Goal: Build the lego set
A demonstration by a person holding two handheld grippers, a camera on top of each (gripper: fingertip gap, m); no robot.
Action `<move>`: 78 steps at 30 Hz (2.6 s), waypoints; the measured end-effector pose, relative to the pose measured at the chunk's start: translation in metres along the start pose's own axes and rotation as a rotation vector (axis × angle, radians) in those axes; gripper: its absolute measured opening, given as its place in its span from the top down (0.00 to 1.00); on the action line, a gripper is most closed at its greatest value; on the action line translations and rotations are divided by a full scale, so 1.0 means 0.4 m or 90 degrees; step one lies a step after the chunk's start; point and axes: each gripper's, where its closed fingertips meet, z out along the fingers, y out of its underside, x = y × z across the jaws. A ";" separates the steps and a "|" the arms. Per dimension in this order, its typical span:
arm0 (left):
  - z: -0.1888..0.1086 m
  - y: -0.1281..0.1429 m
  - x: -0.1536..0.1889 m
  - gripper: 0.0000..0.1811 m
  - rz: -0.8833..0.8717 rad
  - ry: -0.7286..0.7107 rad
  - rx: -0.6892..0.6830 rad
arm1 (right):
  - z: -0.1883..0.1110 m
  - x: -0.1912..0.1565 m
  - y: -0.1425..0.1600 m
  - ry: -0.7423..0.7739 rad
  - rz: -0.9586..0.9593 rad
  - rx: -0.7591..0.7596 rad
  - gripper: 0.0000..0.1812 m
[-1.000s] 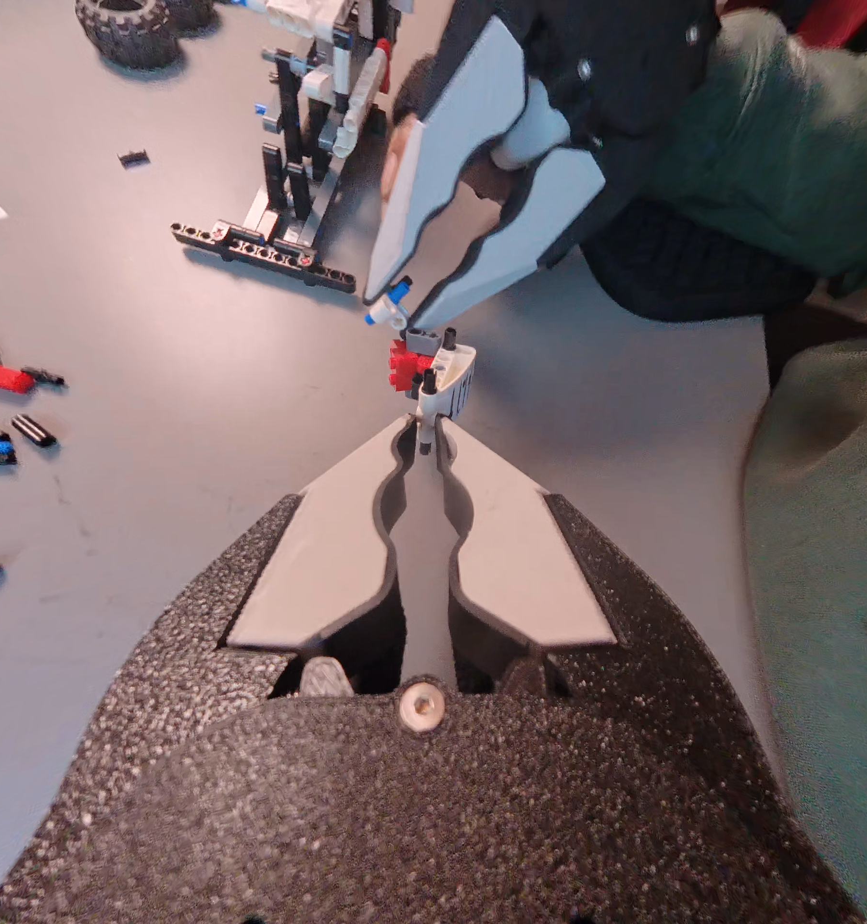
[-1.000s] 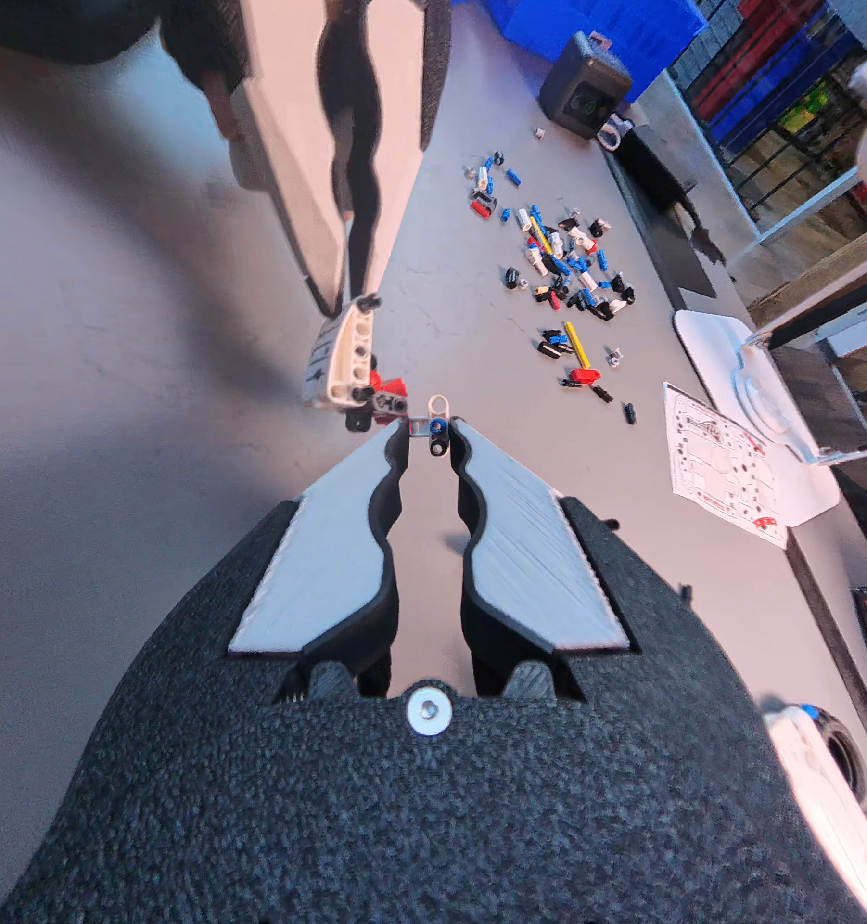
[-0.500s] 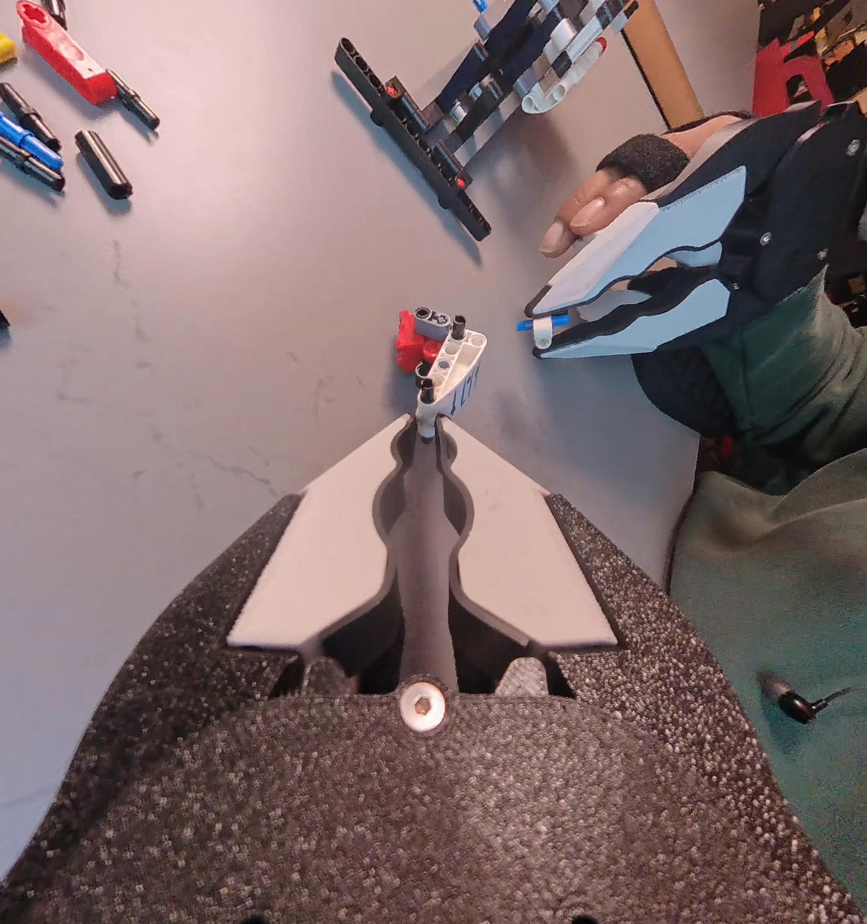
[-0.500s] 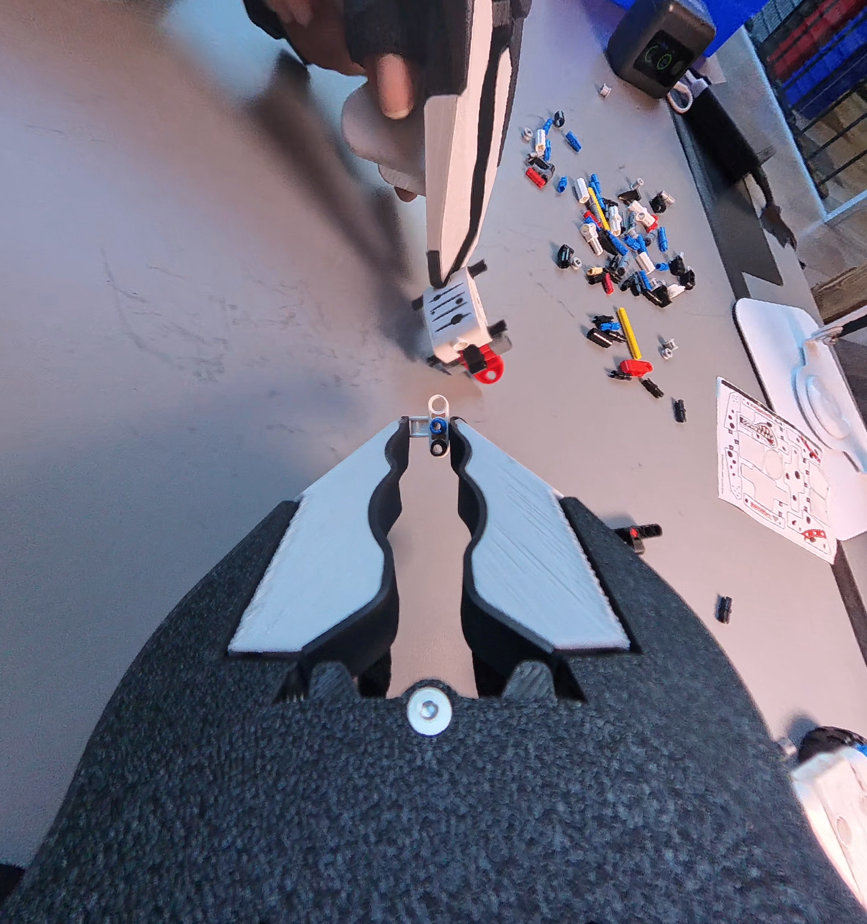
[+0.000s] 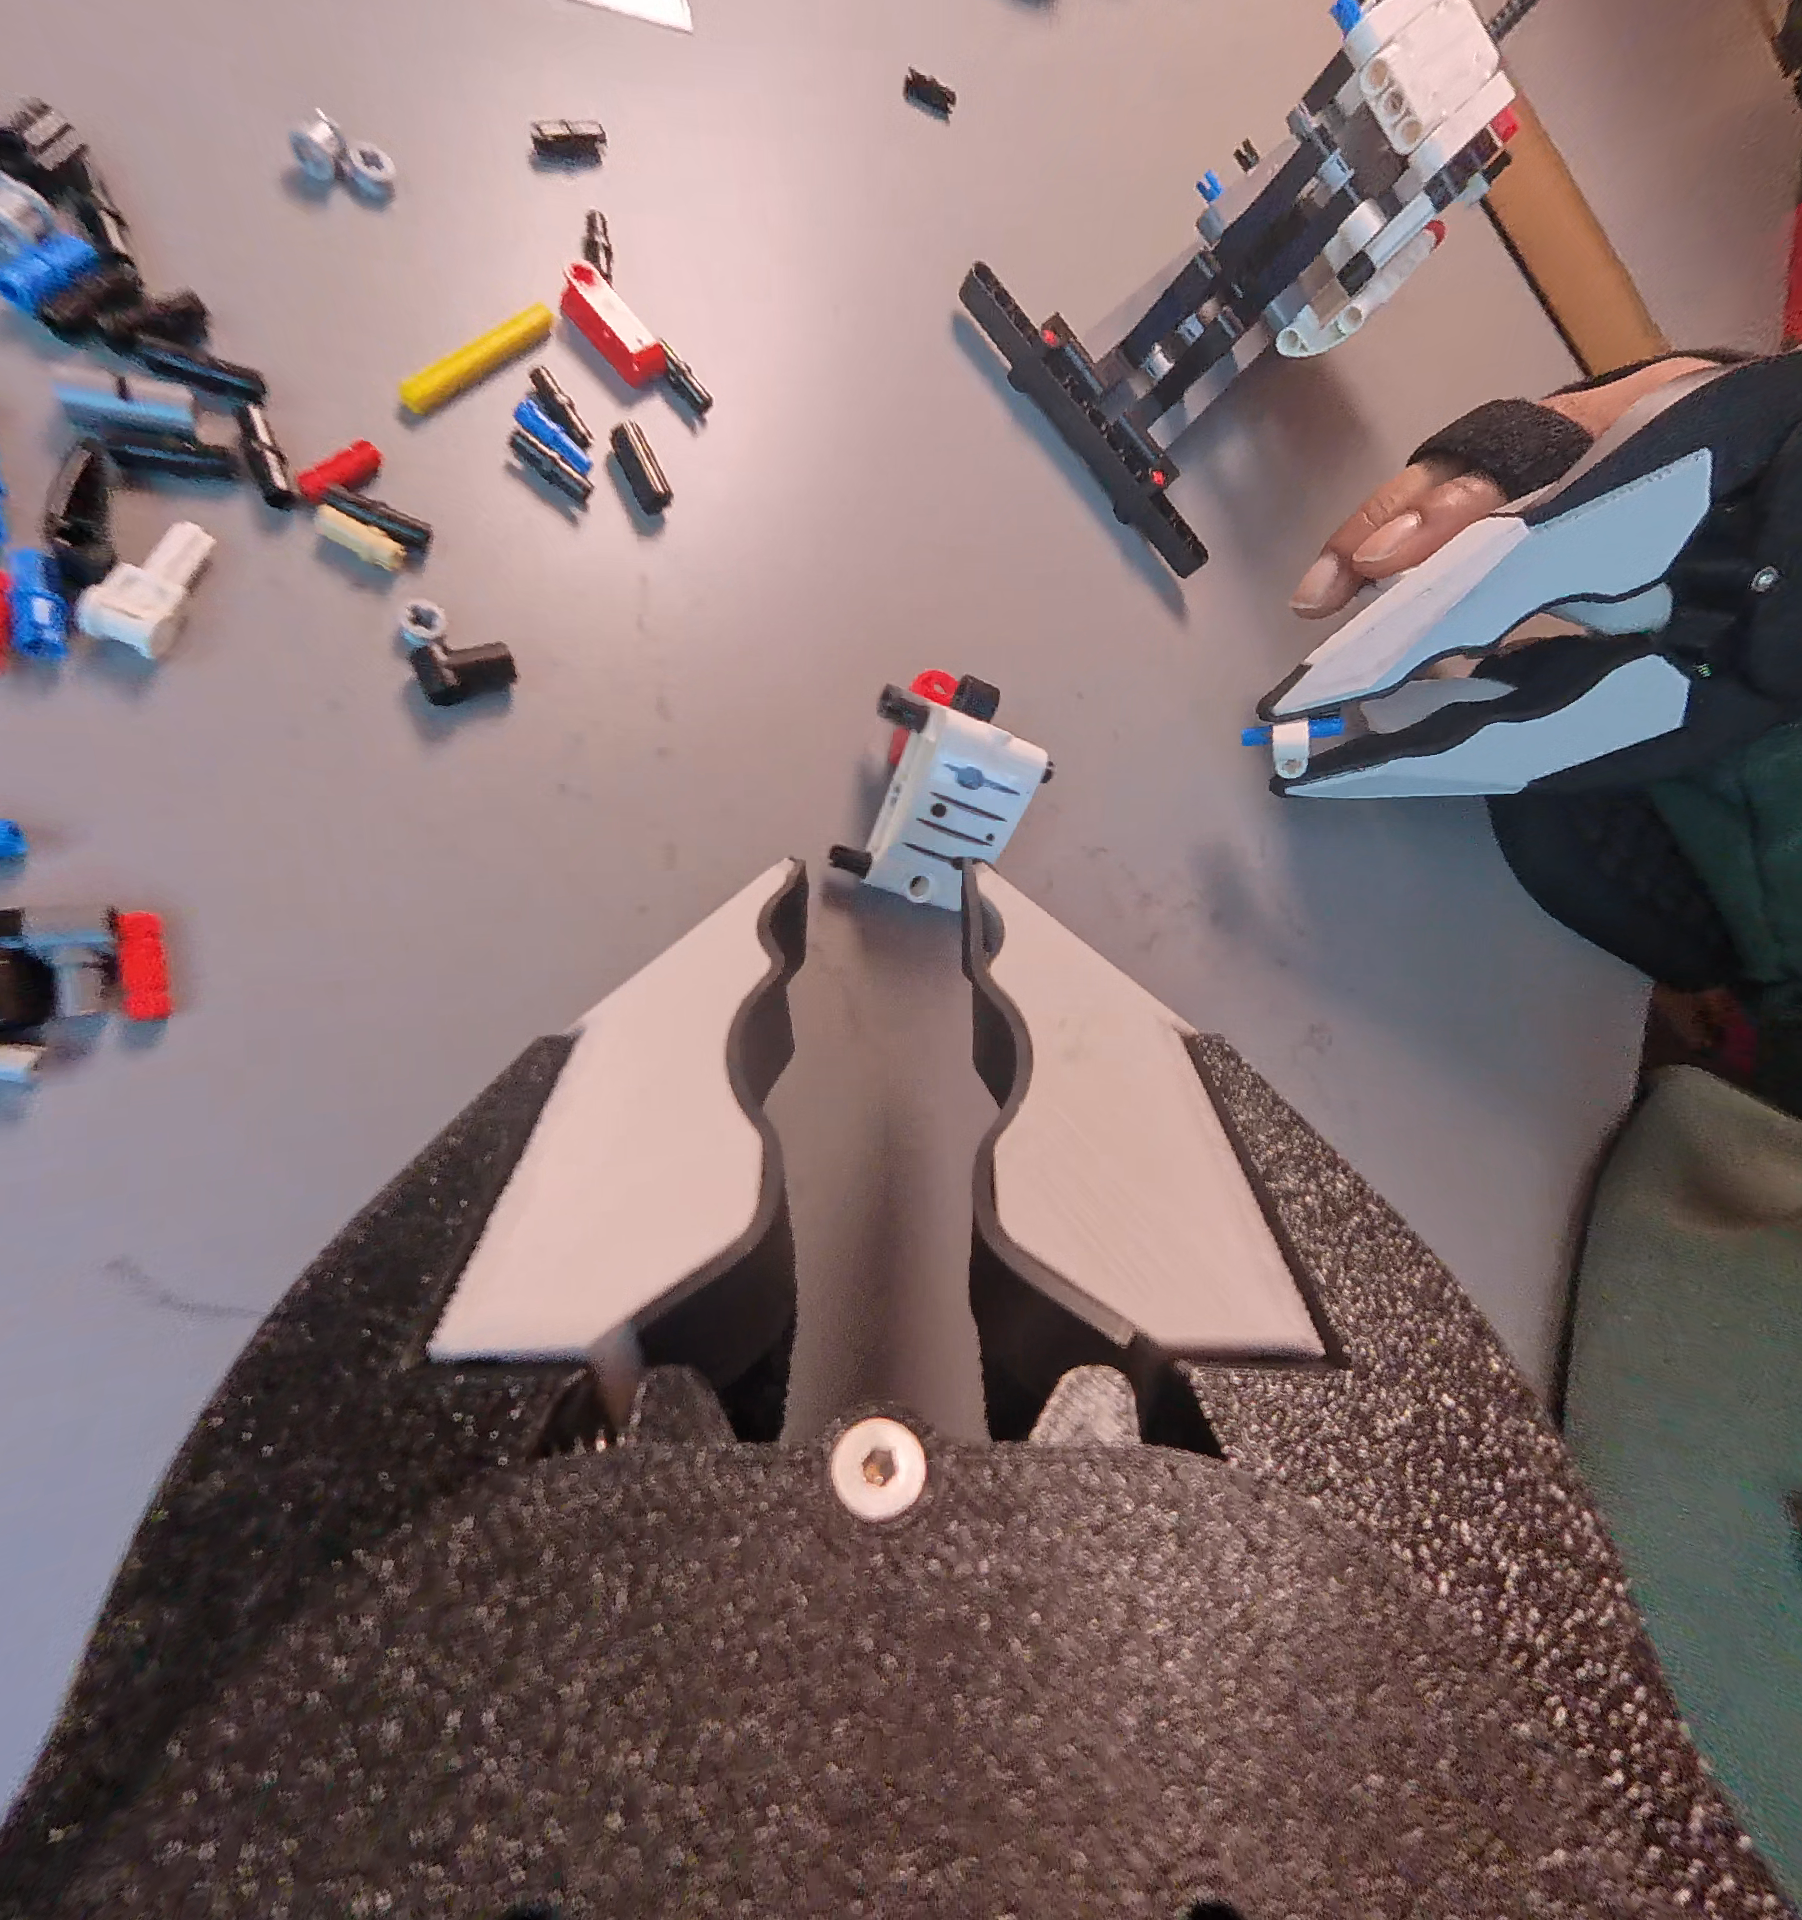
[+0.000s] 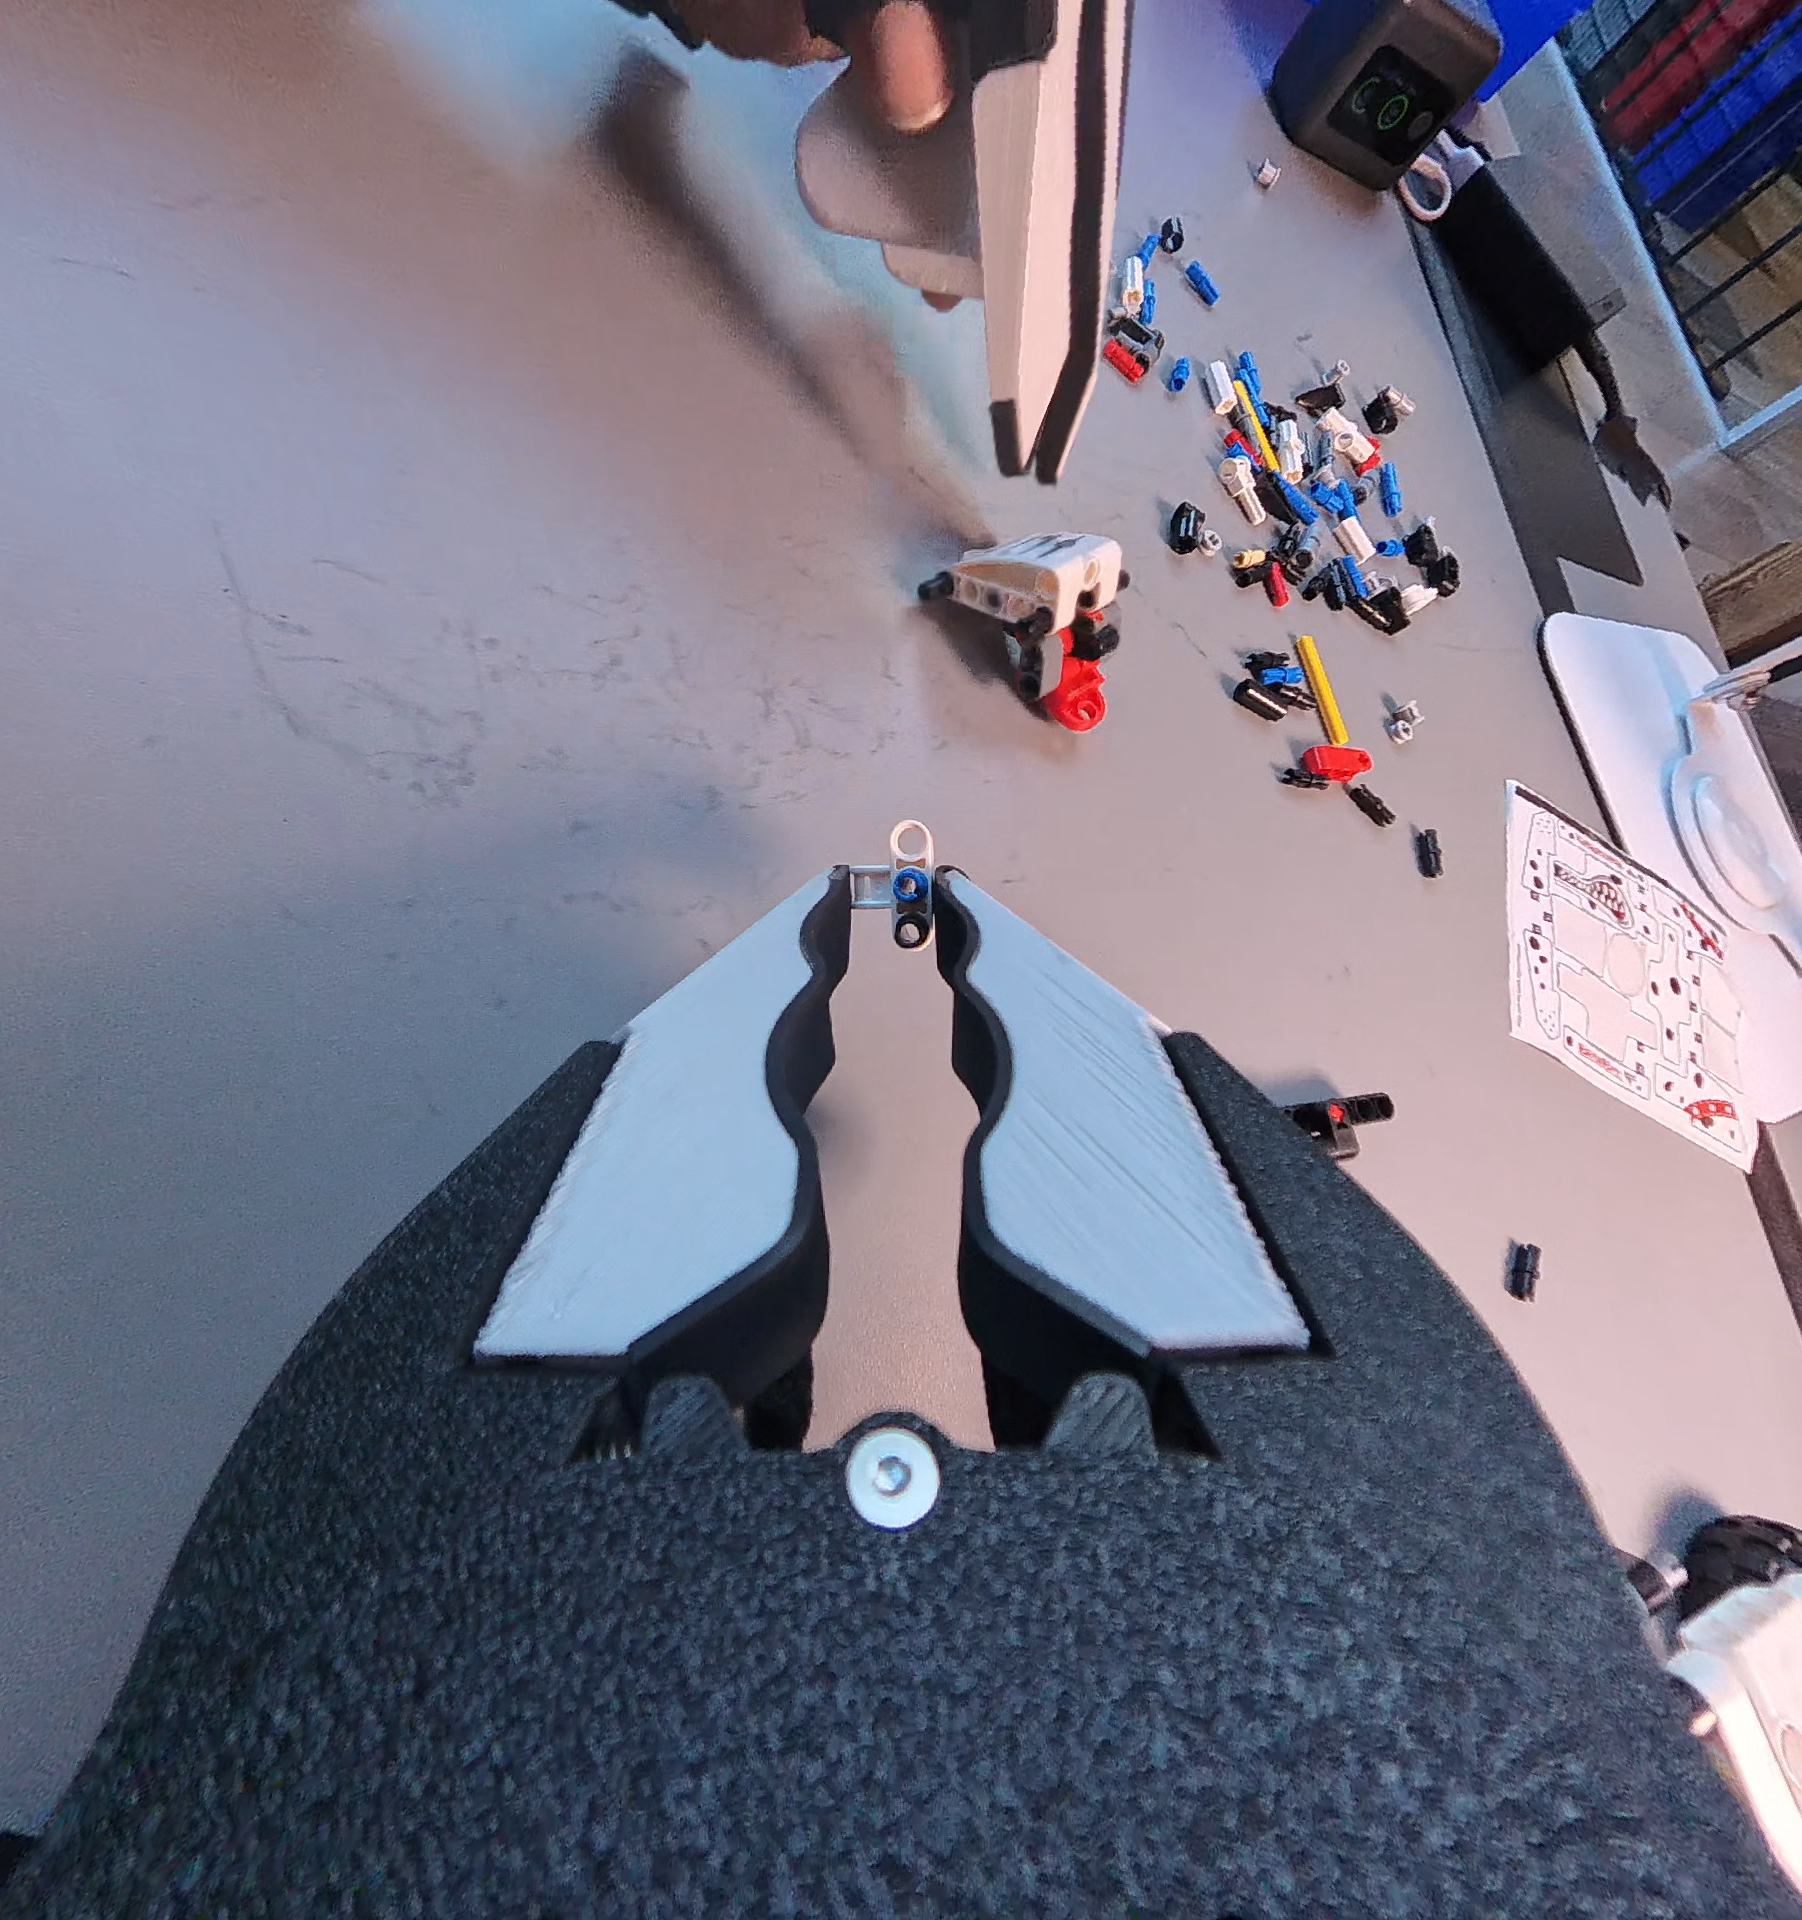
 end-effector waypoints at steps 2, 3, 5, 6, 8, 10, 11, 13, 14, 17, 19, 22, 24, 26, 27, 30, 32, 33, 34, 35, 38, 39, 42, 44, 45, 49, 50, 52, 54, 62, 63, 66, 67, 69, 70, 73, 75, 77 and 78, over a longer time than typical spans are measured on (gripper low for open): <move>-0.019 -0.011 -0.015 0.83 0.034 -0.036 0.016 | 0.000 0.000 0.002 0.000 0.001 0.000 0.91; -0.023 -0.014 -0.012 0.82 0.052 -0.039 0.022 | 0.001 0.000 0.002 -0.001 0.001 0.000 0.91; -0.017 -0.014 0.009 0.79 0.081 -0.032 0.028 | 0.001 0.000 0.004 -0.002 0.001 -0.001 0.91; -0.008 -0.014 0.020 0.77 0.098 -0.036 0.028 | 0.002 -0.001 0.004 -0.003 0.001 -0.002 0.91; 0.019 -0.008 0.033 0.72 0.135 -0.059 0.014 | 0.004 -0.002 0.006 -0.004 0.000 -0.004 0.91; 0.048 -0.006 0.031 0.69 0.156 -0.088 -0.004 | 0.004 -0.003 0.007 -0.004 -0.002 -0.005 0.91; 0.062 -0.001 0.027 0.69 0.160 -0.094 -0.017 | 0.003 -0.003 0.006 -0.004 -0.003 -0.005 0.91; 0.080 0.005 0.019 0.78 0.174 -0.098 -0.039 | 0.001 -0.002 0.004 -0.001 -0.004 -0.003 0.91; 0.079 0.005 0.022 0.85 0.186 -0.087 -0.044 | -0.001 0.000 0.003 0.001 -0.004 -0.002 0.91; 0.062 -0.001 0.044 0.85 0.152 -0.017 -0.039 | -0.005 0.005 0.003 0.005 -0.004 -0.001 0.91; 0.032 0.001 0.058 0.85 0.136 0.026 -0.046 | -0.007 0.006 0.003 0.007 -0.004 -0.001 0.91; -0.033 0.017 0.070 0.86 0.148 0.045 -0.085 | -0.009 0.007 0.002 0.007 -0.004 0.002 0.91; -0.073 0.040 0.090 0.86 0.164 0.060 -0.140 | -0.008 0.006 0.000 0.005 -0.001 0.004 0.91; -0.084 0.055 0.102 0.85 0.188 0.059 -0.194 | -0.005 0.003 -0.001 0.001 -0.001 0.005 0.91; -0.075 0.061 0.105 0.85 0.201 0.057 -0.218 | -0.004 0.001 -0.001 -0.001 -0.001 0.004 0.91; -0.005 0.073 0.118 0.85 0.229 0.065 -0.259 | -0.003 -0.001 0.000 0.001 -0.005 0.001 0.91; 0.042 0.071 0.123 0.85 0.246 0.064 -0.260 | -0.005 0.002 -0.003 0.006 -0.003 0.006 0.91; 0.061 0.066 0.130 0.85 0.252 0.067 -0.253 | -0.006 0.003 -0.005 0.007 -0.002 0.010 0.91; 0.075 0.064 0.132 0.85 0.260 0.064 -0.250 | -0.005 0.003 -0.006 0.007 -0.002 0.012 0.91; 0.086 0.064 0.130 0.85 0.272 0.055 -0.248 | -0.005 0.002 -0.007 0.006 -0.003 0.014 0.91; 0.083 0.054 0.139 0.79 0.278 0.066 -0.226 | -0.002 0.000 -0.006 0.003 -0.005 0.014 0.91; 0.069 0.049 0.147 0.77 0.277 0.082 -0.212 | -0.002 -0.001 -0.005 0.002 -0.005 0.013 0.91; 0.009 0.042 0.154 0.76 0.280 0.109 -0.173 | -0.001 0.000 -0.006 0.003 -0.006 0.015 0.91; -0.020 0.058 0.136 0.76 0.288 0.100 -0.168 | -0.001 0.000 -0.010 0.003 -0.005 0.020 0.91; -0.026 0.071 0.123 0.75 0.291 0.092 -0.169 | 0.000 -0.001 -0.013 0.004 -0.005 0.024 0.91; -0.010 0.099 0.100 0.75 0.298 0.074 -0.152 | 0.003 -0.006 -0.035 0.005 -0.010 0.049 0.91; -0.004 0.098 0.104 0.75 0.300 0.075 -0.145 | 0.004 -0.008 -0.040 0.006 -0.012 0.054 0.91; 0.007 0.095 0.111 0.76 0.299 0.075 -0.142 | 0.009 -0.013 -0.046 0.008 -0.019 0.057 0.91; 0.018 0.090 0.112 0.76 0.299 0.066 -0.140 | 0.014 -0.018 -0.044 0.008 -0.028 0.050 0.91; 0.057 0.076 0.125 0.85 0.253 0.053 -0.111 | 0.019 -0.019 -0.046 0.014 -0.034 0.051 0.91; 0.062 0.073 0.127 0.85 0.242 0.051 -0.105 | 0.019 -0.017 -0.046 0.017 -0.034 0.052 0.91; 0.075 0.060 0.127 0.85 0.201 0.040 -0.082 | 0.020 -0.012 -0.045 0.024 -0.033 0.052 0.91; 0.078 0.056 0.126 0.85 0.188 0.036 -0.074 | 0.021 -0.011 -0.045 0.025 -0.033 0.052 0.91; 0.082 0.050 0.124 0.85 0.167 0.029 -0.061 | 0.023 -0.010 -0.042 0.028 -0.034 0.049 0.91; 0.083 0.048 0.123 0.85 0.159 0.027 -0.056 | 0.024 -0.010 -0.040 0.028 -0.034 0.048 0.91; 0.083 0.046 0.120 0.85 0.156 0.023 -0.050 | 0.027 -0.010 -0.038 0.029 -0.034 0.047 0.91; 0.081 0.047 0.122 0.85 0.161 0.024 -0.049 | 0.028 -0.009 -0.037 0.030 -0.033 0.047 0.91; 0.081 0.049 0.123 0.84 0.164 0.026 -0.052 | 0.029 -0.009 -0.036 0.029 -0.031 0.047 0.91; 0.081 0.051 0.123 0.84 0.166 0.027 -0.053 | 0.029 -0.009 -0.035 0.030 -0.032 0.046 0.91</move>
